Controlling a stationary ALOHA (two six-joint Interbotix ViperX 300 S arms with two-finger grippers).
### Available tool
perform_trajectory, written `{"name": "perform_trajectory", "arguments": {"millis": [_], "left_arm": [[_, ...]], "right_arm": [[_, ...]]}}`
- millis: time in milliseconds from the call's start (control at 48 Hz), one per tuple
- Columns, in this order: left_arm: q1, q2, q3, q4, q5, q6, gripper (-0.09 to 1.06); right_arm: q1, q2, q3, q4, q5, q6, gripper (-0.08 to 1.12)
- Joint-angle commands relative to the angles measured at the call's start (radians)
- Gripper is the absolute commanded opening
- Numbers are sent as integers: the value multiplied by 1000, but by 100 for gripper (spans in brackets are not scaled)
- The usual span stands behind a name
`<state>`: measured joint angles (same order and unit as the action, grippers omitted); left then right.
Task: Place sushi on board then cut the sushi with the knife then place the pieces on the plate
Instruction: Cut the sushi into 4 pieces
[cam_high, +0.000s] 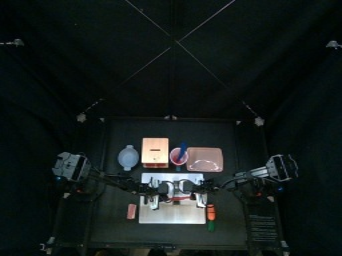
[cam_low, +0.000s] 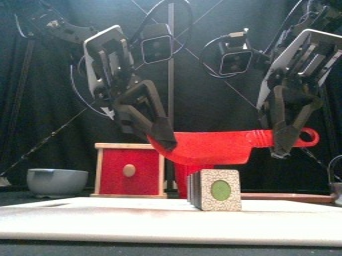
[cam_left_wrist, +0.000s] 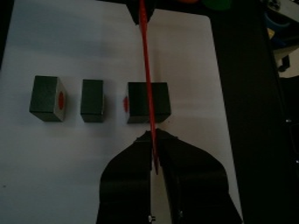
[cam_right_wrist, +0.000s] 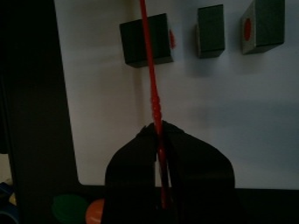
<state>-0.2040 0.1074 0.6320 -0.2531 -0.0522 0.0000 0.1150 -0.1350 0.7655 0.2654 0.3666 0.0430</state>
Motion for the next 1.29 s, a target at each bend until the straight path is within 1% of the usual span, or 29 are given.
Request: {"name": "perform_trajectory", "arguments": {"millis": [21, 479, 812, 958, 1292], "left_arm": [[-6, -6, -35, -2, -11, 2, 44], [-9, 0, -34, -2, -11, 2, 44], [-9, 23, -32, -2, -6, 0, 44], [-9, 35, -29, -14, -6, 2, 44], [-8, 38, -28, -14, -6, 2, 44]], "right_arm": [[-5, -12, -12, 6, -20, 3, 34], [6, 6, -12, 26, -21, 3, 34], [11, 38, -11, 34, -25, 3, 34], [17, 60, -12, 38, -25, 3, 34], [9, 43, -26, 14, -17, 2, 34]]}}
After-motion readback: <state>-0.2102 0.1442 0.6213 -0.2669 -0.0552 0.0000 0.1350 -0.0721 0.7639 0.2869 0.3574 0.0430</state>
